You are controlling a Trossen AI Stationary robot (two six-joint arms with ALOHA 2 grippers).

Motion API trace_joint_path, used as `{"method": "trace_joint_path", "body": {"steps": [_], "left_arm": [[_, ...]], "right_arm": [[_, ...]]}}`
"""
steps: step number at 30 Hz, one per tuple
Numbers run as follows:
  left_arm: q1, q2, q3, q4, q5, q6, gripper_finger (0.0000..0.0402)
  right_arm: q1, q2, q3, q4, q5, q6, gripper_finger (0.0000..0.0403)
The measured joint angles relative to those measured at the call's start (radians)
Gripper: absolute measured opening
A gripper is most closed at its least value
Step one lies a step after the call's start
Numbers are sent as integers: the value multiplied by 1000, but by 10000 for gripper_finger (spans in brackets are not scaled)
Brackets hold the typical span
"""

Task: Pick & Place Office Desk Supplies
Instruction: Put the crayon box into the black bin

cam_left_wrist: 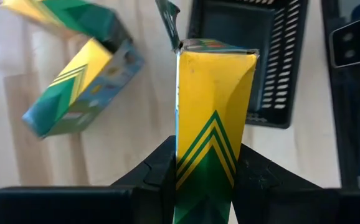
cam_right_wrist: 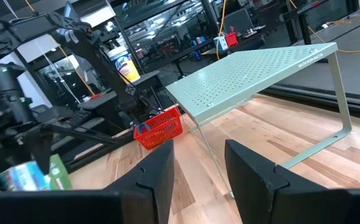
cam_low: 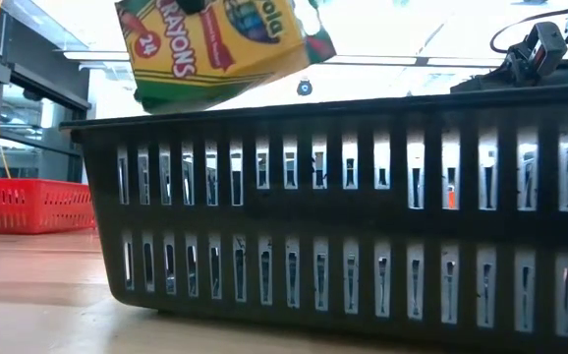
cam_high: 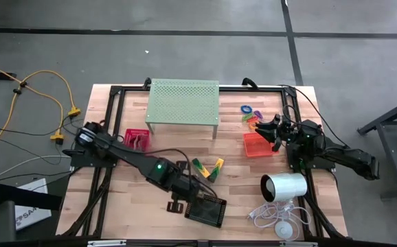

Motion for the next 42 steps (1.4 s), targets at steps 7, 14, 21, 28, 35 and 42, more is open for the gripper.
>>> {"method": "trace_joint_path", "body": {"steps": [7, 14, 21, 28, 35, 42], "left_arm": [[0, 75, 78, -1, 49, 1, 102], [6, 88, 116, 2, 60, 56, 102], [32, 88, 132, 70, 59, 101, 102], [51, 106, 132, 107, 58, 166, 102], [33, 151, 132, 142, 96, 171, 102], [23, 180, 132, 160, 102, 180, 102]], "right_arm": [[0, 0, 0, 0, 0, 0, 130], [0, 0, 0, 0, 0, 0, 130], [0, 0, 0, 0, 0, 0, 130], [0, 0, 0, 0, 0, 0, 130], [0, 0, 0, 0, 0, 0, 130], [0, 2, 0, 3, -1, 0, 130]]}}
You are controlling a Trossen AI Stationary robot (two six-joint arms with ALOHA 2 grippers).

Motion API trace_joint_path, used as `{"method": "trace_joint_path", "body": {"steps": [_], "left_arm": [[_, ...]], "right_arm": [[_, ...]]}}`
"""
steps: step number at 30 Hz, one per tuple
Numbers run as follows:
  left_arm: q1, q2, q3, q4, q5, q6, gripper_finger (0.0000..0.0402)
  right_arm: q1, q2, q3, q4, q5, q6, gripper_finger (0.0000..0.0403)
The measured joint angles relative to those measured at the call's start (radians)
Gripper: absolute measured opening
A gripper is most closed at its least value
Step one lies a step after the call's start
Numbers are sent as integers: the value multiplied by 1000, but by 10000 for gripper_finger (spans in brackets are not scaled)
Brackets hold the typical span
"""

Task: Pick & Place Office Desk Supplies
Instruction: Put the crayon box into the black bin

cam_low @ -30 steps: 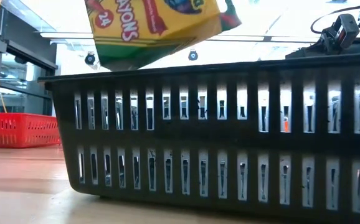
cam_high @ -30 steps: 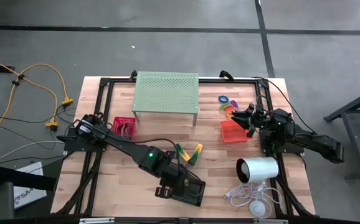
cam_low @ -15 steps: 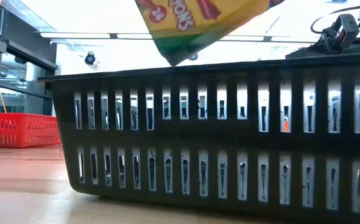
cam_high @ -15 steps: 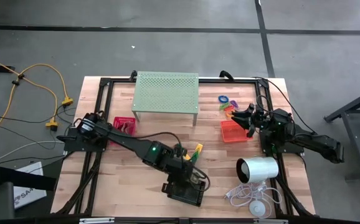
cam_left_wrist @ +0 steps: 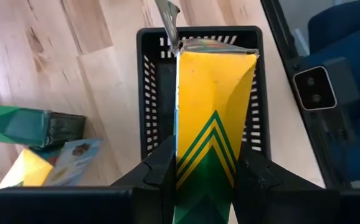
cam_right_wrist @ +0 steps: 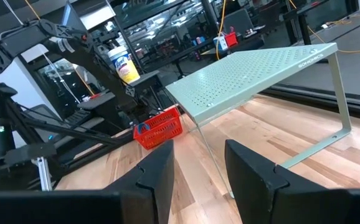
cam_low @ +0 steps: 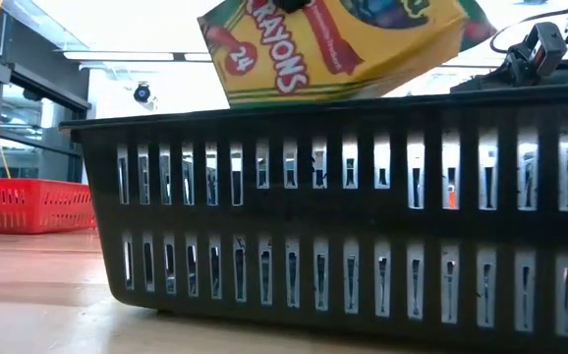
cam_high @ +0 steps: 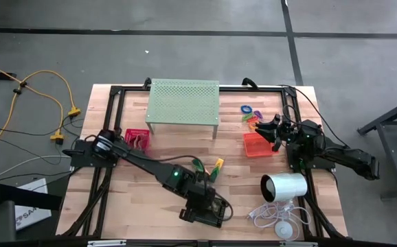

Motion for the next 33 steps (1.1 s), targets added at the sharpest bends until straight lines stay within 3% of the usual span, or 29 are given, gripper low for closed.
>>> {"method": "trace_joint_path", "body": {"steps": [9, 33], "left_arm": [[3, 34, -2, -10, -26, 34, 102], [8, 91, -2, -1, 25, 87, 102]], "right_arm": [[0, 1, 0, -1, 0, 0, 130], [0, 2, 0, -2, 0, 0, 130]]}}
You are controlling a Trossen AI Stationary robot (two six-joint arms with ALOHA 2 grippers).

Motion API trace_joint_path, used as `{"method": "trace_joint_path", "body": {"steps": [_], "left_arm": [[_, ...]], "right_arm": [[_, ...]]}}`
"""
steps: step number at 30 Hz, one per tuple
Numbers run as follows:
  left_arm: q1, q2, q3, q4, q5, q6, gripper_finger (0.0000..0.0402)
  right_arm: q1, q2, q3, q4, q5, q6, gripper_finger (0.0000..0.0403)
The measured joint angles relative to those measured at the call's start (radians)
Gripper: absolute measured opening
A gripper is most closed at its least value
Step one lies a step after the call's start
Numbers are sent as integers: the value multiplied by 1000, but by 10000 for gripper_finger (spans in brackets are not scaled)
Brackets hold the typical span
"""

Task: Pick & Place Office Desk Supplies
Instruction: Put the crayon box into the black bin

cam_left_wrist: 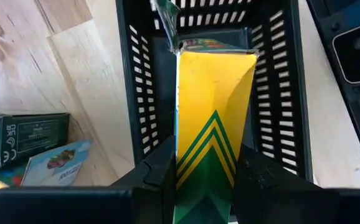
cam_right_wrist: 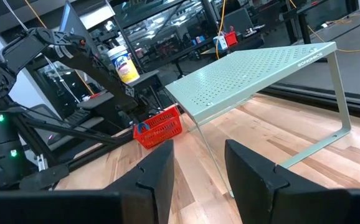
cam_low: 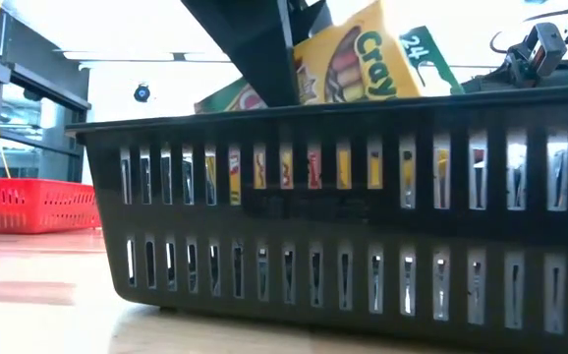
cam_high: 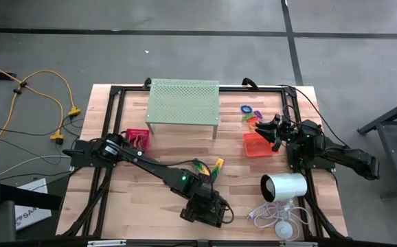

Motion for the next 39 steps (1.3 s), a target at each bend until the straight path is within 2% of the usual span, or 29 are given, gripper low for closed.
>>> {"method": "trace_joint_path", "body": {"steps": [9, 22, 33, 39], "left_arm": [[12, 0, 32, -48, 7, 34, 102], [15, 110, 191, -190, 7, 64, 102], [29, 116, 196, -187, 6, 79, 102], [28, 116, 196, -187, 6, 79, 125]], "right_arm": [[0, 0, 0, 0, 0, 0, 130], [0, 0, 0, 0, 0, 0, 130], [0, 0, 0, 0, 0, 0, 130], [0, 0, 0, 0, 0, 0, 130]]}}
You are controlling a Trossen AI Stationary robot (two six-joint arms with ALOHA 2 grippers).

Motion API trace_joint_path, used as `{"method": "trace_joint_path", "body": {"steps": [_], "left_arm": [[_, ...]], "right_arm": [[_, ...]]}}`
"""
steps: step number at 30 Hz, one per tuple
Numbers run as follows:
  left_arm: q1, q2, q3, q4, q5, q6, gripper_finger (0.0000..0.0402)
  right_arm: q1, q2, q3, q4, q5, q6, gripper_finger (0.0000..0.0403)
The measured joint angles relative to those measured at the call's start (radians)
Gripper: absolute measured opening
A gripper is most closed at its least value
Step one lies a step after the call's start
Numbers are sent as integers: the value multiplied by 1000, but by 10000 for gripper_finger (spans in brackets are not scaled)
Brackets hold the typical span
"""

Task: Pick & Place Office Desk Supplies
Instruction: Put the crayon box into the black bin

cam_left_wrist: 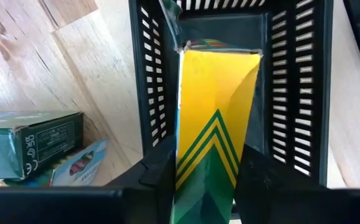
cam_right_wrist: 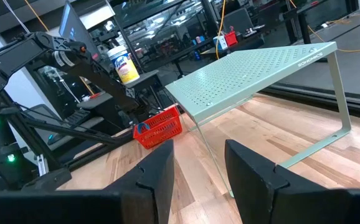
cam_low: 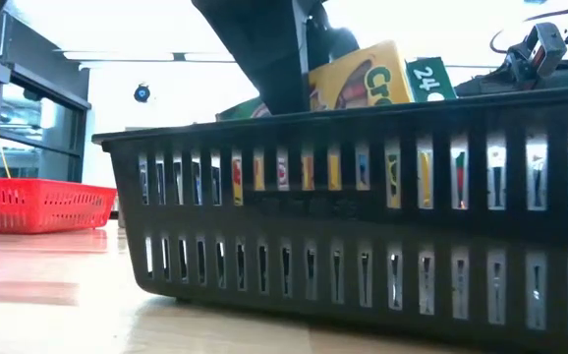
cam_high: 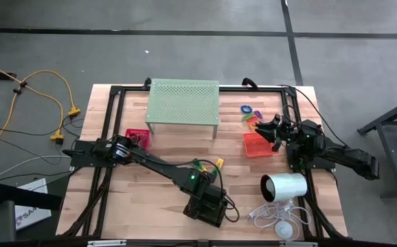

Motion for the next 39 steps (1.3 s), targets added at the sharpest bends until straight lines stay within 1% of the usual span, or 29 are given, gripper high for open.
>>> {"method": "trace_joint_path", "body": {"steps": [7, 28, 39], "left_arm": [[0, 0, 0, -4, 0, 7, 134], [0, -18, 4, 2, -1, 34, 136], [-2, -18, 41, -13, 1, 49, 136]], "right_arm": [[0, 0, 0, 0, 0, 0, 130], [0, 0, 0, 0, 0, 0, 130], [0, 0, 0, 0, 0, 0, 130]]}}
